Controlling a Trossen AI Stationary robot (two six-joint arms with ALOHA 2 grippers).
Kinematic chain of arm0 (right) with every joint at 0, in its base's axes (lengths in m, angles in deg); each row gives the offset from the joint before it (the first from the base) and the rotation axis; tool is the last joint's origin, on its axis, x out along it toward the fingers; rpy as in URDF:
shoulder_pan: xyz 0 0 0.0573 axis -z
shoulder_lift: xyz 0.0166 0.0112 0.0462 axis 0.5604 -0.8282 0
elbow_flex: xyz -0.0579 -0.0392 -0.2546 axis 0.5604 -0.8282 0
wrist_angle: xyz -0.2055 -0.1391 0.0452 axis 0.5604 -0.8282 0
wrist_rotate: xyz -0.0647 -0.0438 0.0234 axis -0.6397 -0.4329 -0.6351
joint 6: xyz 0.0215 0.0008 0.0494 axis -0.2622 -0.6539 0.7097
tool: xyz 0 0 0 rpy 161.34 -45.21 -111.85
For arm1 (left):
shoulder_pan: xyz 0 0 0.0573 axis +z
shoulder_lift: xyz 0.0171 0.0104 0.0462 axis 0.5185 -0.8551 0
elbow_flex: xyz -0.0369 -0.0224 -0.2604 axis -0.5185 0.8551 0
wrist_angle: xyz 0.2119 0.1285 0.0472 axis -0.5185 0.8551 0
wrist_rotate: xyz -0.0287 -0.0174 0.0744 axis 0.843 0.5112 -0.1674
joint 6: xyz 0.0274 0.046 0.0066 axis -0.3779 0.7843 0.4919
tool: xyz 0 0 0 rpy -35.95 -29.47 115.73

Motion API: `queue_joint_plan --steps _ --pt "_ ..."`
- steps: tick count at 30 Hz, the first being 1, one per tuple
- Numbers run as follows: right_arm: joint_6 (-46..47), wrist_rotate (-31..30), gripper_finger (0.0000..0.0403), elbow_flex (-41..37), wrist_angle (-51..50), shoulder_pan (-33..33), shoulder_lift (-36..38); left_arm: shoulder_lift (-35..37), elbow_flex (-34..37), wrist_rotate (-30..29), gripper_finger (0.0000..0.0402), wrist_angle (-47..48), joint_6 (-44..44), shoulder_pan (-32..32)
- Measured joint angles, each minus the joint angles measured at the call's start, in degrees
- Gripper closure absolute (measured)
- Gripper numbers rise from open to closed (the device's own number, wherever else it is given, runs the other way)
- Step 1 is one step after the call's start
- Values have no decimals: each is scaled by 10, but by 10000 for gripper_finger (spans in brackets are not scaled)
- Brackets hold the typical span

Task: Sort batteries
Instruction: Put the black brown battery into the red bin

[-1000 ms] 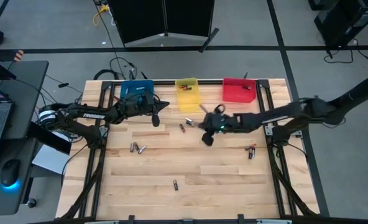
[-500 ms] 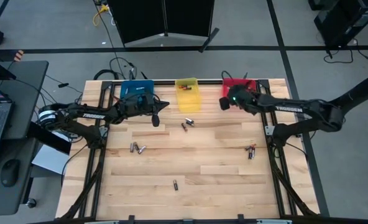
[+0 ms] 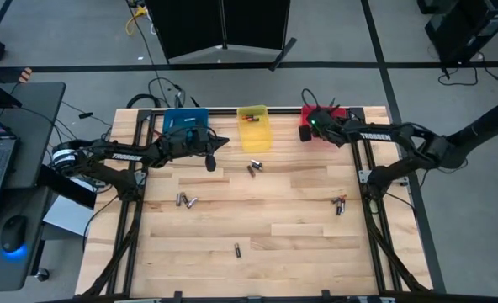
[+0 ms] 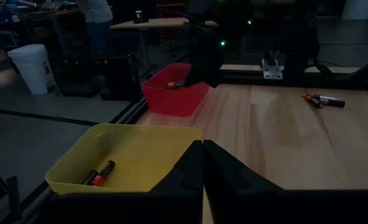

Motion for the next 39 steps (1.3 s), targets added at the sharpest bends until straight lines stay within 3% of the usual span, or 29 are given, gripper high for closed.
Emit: queue_joint_plan --steps 13,21,26,31,35,39 --pt "-11 13 307 -2 -4 7 11 0 0 1 388 0 -2 0" --pt "-29 15 292 -1 -1 13 12 0 0 37 388 9 4 0" --pt "-90 15 320 29 -35 9 23 0 -3 106 393 19 38 -4" --pt "-153 26 390 65 -76 -39 73 0 -41 143 398 119 78 -31" --pt "-174 103 386 67 -69 -99 115 0 -88 144 399 251 144 -75" --pt "-162 112 394 53 -54 -176 133 0 -123 141 400 344 196 -129"
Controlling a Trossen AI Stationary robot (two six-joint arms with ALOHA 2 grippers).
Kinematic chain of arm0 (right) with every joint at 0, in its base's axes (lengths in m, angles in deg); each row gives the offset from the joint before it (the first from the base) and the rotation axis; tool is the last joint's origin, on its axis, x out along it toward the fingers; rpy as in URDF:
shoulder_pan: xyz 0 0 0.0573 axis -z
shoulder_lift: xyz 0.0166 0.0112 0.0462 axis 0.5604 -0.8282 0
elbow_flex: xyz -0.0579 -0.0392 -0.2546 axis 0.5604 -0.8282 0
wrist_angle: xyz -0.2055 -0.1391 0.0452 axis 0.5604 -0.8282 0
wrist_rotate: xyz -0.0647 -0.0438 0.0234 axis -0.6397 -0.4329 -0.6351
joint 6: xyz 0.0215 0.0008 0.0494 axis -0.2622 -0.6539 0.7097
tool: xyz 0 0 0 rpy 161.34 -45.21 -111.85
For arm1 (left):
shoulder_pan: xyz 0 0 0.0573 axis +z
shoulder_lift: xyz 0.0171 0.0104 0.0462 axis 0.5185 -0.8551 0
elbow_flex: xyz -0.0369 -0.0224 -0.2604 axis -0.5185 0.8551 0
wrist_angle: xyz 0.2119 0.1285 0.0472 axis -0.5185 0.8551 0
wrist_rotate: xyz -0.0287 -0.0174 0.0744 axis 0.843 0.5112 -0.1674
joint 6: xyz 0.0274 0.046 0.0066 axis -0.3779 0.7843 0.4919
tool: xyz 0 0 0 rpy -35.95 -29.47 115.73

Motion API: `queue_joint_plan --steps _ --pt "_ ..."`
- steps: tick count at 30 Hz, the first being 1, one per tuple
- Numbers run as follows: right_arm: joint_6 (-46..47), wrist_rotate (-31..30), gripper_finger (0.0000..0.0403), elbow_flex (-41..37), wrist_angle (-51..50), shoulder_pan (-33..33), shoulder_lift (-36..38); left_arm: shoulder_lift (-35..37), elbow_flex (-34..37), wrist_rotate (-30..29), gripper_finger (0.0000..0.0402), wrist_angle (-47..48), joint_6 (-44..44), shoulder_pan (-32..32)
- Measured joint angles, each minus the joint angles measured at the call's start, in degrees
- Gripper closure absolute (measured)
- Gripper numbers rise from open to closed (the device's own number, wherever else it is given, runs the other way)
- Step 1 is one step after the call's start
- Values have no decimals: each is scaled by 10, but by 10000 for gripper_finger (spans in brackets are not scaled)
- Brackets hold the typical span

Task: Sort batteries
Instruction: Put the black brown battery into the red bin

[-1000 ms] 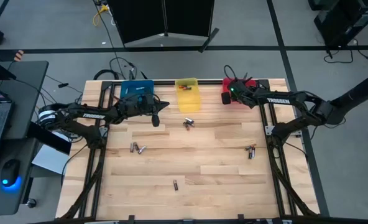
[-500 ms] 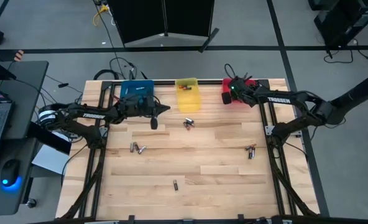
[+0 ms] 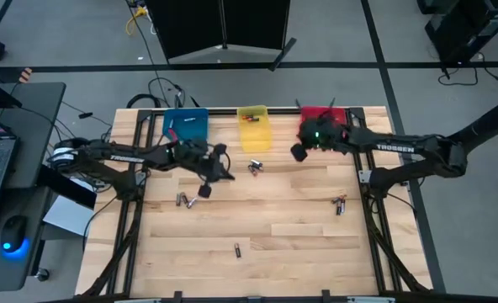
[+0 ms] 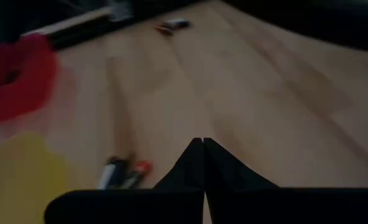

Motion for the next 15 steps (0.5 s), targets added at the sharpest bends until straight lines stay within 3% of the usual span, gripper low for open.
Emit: queue_joint_plan --steps 5,15 --pt "40 -7 389 -28 34 -70 -1 0 -25 -8 400 52 15 -62" --pt "71 -9 391 -65 92 -130 -1 -30 -70 -31 401 119 -13 -171"
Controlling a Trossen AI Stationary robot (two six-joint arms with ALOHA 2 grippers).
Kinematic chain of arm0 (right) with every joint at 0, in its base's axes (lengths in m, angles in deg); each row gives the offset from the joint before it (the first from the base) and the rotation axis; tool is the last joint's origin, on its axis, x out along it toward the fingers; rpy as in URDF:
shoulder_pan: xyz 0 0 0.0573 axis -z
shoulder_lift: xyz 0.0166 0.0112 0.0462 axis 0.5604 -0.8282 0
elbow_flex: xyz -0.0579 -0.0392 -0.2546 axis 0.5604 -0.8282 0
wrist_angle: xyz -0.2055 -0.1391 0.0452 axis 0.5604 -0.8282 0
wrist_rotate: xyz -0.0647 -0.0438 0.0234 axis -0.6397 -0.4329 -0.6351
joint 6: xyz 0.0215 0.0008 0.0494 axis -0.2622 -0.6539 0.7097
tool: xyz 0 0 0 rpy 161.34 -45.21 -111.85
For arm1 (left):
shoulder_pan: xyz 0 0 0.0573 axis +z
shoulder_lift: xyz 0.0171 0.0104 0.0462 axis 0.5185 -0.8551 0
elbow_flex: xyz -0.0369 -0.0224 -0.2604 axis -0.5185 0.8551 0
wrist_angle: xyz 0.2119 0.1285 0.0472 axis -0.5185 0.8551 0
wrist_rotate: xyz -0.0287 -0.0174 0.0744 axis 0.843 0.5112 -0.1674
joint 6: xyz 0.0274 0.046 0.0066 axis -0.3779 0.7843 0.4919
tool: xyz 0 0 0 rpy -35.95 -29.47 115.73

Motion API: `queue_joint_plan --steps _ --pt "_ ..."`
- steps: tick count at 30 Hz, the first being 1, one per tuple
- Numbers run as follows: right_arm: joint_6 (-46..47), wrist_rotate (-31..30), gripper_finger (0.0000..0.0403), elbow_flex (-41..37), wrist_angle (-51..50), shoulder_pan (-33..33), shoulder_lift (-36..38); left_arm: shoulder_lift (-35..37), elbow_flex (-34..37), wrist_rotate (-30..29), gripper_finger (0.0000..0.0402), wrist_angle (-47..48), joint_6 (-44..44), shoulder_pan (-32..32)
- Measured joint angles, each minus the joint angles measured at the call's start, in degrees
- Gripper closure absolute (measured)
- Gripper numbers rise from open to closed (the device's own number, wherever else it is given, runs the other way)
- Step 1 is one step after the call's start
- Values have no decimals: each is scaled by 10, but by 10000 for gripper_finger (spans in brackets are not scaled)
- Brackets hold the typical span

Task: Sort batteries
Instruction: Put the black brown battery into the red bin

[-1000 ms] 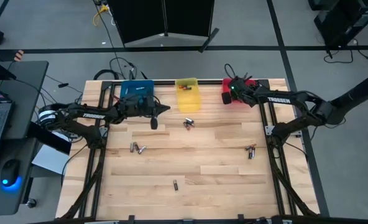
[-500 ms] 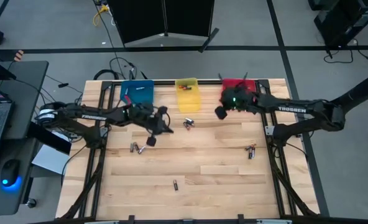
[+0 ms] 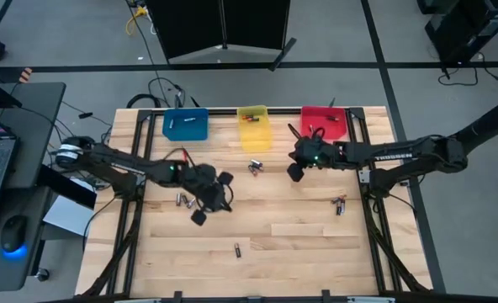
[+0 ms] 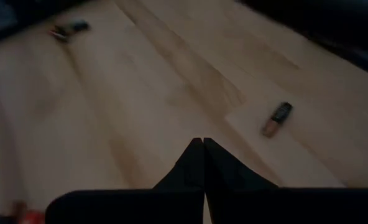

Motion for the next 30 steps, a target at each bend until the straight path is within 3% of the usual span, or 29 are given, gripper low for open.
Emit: queue_joint_plan --steps 8,13,18,24,30 --pt "4 0 392 0 1 -41 0 -122 -93 -50 401 35 -40 -92" --pt "4 3 388 0 -4 -63 0 -190 -177 -60 391 117 -51 -132" --pt "4 4 389 0 -16 -82 0 -257 -256 -107 376 184 -41 -175" --pt "4 4 390 0 -26 -108 0 -324 -322 -115 336 227 -45 -201" --pt "4 10 389 0 -32 -138 0 -353 -345 -132 278 227 -65 -206"
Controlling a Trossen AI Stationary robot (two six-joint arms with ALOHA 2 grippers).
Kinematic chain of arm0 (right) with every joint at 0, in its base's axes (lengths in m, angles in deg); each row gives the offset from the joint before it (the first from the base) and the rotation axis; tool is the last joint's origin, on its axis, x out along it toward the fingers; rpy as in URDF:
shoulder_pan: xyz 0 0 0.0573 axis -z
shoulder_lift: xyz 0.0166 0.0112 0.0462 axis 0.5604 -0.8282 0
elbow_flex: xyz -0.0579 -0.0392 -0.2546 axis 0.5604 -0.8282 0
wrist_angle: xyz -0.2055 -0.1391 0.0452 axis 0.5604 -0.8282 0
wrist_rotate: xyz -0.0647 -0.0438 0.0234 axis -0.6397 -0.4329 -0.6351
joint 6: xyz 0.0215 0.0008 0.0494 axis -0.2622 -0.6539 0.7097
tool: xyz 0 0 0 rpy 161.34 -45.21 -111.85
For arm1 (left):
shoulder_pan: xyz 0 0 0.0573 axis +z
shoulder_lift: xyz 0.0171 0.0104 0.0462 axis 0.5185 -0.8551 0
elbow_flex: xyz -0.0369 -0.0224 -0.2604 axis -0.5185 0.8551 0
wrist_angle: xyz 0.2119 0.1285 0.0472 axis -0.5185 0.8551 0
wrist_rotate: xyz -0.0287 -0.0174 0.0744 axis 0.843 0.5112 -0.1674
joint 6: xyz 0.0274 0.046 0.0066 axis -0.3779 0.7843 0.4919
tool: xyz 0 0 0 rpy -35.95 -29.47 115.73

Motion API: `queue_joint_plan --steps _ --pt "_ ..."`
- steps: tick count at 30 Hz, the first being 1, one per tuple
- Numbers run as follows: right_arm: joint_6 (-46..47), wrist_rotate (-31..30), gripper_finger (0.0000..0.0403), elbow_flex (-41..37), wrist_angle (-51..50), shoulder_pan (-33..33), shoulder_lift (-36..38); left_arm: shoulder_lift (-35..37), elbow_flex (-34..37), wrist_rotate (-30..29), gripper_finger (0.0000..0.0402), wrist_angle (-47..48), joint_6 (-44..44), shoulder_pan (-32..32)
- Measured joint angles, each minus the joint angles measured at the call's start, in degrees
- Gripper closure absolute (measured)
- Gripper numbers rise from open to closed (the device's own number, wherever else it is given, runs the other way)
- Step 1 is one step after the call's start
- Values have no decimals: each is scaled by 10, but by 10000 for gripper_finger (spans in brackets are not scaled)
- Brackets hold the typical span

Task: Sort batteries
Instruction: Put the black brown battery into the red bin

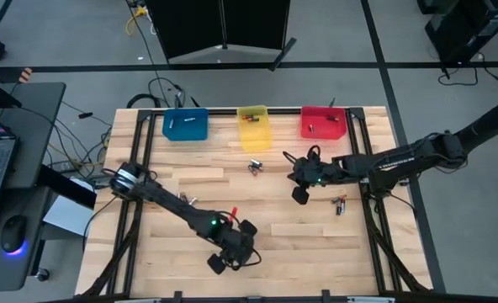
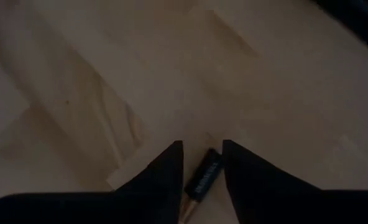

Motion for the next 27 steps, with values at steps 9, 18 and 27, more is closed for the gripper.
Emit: queue_joint_plan --steps 9,18,27 --pt "0 1 388 0 -21 -34 0 -13 1 -39 248 32 16 0" --pt "-4 1 388 0 -21 -42 0 -24 7 -53 250 49 -7 0" --pt "-4 1 390 0 -19 -42 0 -24 11 -44 342 63 -117 0"
